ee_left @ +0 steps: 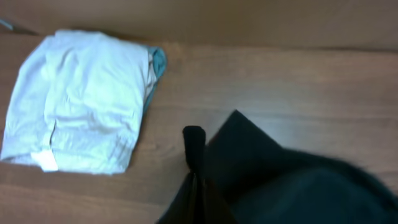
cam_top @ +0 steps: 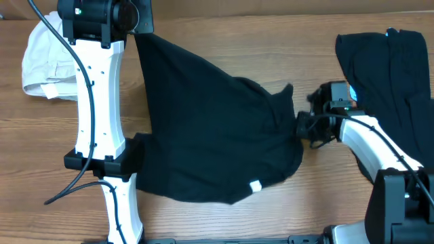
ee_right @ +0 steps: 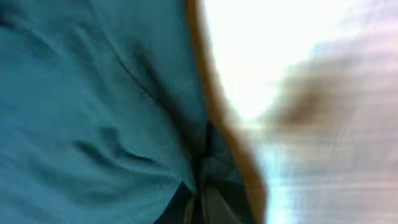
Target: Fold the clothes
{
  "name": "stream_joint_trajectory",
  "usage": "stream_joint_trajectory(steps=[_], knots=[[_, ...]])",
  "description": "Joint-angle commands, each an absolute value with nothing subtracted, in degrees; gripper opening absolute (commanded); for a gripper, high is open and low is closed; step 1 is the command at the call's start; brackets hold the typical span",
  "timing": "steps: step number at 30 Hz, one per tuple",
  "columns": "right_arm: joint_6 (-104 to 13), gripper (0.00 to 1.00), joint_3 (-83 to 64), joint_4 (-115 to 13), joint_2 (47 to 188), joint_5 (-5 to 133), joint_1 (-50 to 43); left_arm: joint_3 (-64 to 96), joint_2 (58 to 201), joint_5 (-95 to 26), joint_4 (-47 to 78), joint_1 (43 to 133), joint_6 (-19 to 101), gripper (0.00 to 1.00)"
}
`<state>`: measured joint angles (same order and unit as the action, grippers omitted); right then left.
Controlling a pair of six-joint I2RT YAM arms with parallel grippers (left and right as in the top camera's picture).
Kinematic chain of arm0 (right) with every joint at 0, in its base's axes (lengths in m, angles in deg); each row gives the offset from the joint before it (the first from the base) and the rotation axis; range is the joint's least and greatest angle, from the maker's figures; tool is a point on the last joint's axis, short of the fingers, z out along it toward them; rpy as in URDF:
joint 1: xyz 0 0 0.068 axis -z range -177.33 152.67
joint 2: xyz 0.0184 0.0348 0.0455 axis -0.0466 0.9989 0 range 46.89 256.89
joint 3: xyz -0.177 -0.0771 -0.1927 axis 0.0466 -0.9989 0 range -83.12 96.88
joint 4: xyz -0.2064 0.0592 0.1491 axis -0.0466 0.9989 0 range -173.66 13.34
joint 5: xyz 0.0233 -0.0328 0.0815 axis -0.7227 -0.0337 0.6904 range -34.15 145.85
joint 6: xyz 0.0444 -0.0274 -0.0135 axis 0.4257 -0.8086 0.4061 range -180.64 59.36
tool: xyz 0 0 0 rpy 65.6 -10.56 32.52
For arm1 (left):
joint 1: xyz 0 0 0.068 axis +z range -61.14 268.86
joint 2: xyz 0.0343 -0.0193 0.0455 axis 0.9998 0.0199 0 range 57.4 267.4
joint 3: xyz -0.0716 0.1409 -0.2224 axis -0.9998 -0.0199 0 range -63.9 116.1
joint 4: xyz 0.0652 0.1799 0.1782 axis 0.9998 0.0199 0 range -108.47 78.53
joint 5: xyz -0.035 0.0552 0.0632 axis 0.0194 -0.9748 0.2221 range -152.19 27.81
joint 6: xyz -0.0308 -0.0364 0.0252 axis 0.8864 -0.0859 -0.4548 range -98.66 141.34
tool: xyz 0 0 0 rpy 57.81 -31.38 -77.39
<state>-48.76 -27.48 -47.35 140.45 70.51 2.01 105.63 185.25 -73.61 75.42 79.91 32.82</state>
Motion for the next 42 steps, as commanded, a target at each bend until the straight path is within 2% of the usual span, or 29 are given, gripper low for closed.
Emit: stream_joint_trajectory(steps=[1,12,13,14,15,17,19,20,27,30,33,37,42], knots=[[-48.9,0.04,-19.6,-51.7,140.2,70.4,4.5,104.9,185.6,-74.7,77.0,80.3,35.8,0.04],[-51.7,0.04,-13.0,-69.4,140.3,67.0,8.3,93.0,186.5,-72.5,78.3,80.1,40.6,0.04],[-51.7,0.11,-13.0,-69.5,140.3,67.0,8.3,91.3,186.5,-72.4,78.1,79.9,41.5,0.04],[-51.7,0.25,-13.0,-69.0,140.3,67.1,8.3,89.6,186.5,-72.4,77.5,79.7,41.7,0.04],[-51.6,0.52,-13.0,-68.1,140.3,67.9,8.3,87.5,186.5,-72.5,76.3,79.4,41.6,0.04],[-51.4,0.83,-12.7,-65.9,140.1,71.2,8.3,84.1,186.5,-72.7,74.1,78.8,41.0,0.05],[-50.5,0.96,-12.1,-62.9,139.3,74.7,8.3,81.1,186.5,-73.1,71.9,78.3,40.6,0.04],[-49.7,1.00,-11.7,-60.8,138.5,76.4,8.3,79.7,186.5,-73.1,70.9,78.3,40.6,0.04],[-49.5,1.00,-11.4,-44.0,130.1,85.5,6.4,77.0,186.5,-72.9,67.4,78.4,40.6,0.04],[-52.1,1.00,-11.5,-33.7,128.5,84.9,1.8,77.0,186.5,-72.8,66.4,78.4,40.6,0.04],[-53.2,0.99,-12.6,-25.7,128.8,78.4,-5.6,77.0,186.5,-72.8,65.8,78.4,40.6,0.04],[-51.0,0.97,-17.3,-23.4,128.9,73.9,-15.1,77.0,186.5,-72.8,65.4,78.4,40.6,0.04],[-49.4,0.93,-25.1,-28.0,129.0,73.0,-30.1,77.0,186.5,-72.8,64.8,78.4,40.6,0.04]])
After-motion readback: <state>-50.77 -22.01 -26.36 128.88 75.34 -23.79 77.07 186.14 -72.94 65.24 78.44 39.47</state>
